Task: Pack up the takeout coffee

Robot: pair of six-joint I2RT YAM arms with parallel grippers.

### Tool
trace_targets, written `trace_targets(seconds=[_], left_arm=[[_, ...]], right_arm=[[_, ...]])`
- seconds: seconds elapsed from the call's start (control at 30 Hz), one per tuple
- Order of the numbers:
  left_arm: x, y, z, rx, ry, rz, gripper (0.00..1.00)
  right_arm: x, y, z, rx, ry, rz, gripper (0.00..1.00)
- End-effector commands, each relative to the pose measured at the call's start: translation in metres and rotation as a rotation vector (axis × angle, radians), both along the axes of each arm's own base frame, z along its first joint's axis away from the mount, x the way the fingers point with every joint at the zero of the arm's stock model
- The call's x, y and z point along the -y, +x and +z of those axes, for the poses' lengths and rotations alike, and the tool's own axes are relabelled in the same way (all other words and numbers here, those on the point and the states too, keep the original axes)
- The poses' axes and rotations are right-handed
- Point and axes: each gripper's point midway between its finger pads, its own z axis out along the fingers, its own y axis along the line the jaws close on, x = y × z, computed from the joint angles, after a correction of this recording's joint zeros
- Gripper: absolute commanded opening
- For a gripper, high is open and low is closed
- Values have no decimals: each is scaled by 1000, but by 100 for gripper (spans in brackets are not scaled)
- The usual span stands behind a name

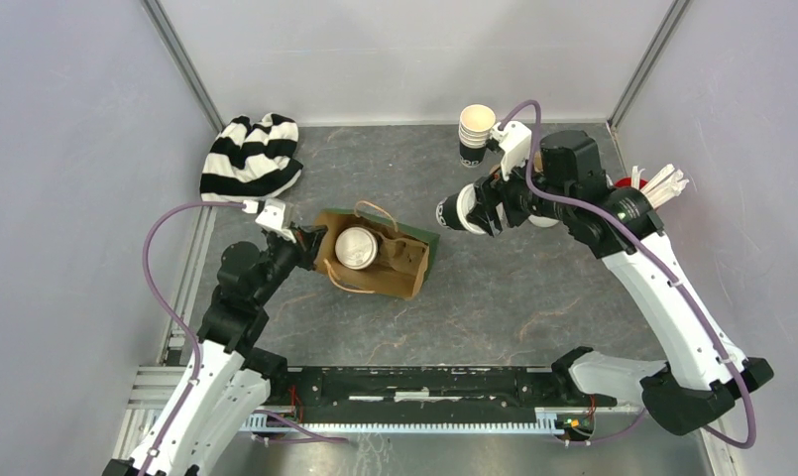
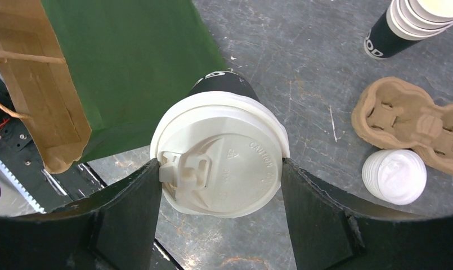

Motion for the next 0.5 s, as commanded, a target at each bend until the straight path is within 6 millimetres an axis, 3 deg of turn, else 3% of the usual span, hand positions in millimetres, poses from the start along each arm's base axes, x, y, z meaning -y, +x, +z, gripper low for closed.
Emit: trace_targets(seconds=[0.0, 0.2, 0.33, 0.47], left_arm=[[-4, 0, 22, 85, -60, 32, 2], [-8, -8, 13, 66, -59, 36, 2], [-10, -12, 9, 51, -65, 47, 2], [-11, -13, 6, 23, -66, 54, 2]], right_arm=[[6, 0, 29, 102, 54, -41, 75], [1, -20, 60, 166, 127, 40, 75], [-13, -42, 97, 218, 240, 150, 75], [-35, -56, 113, 164, 330, 239, 73]])
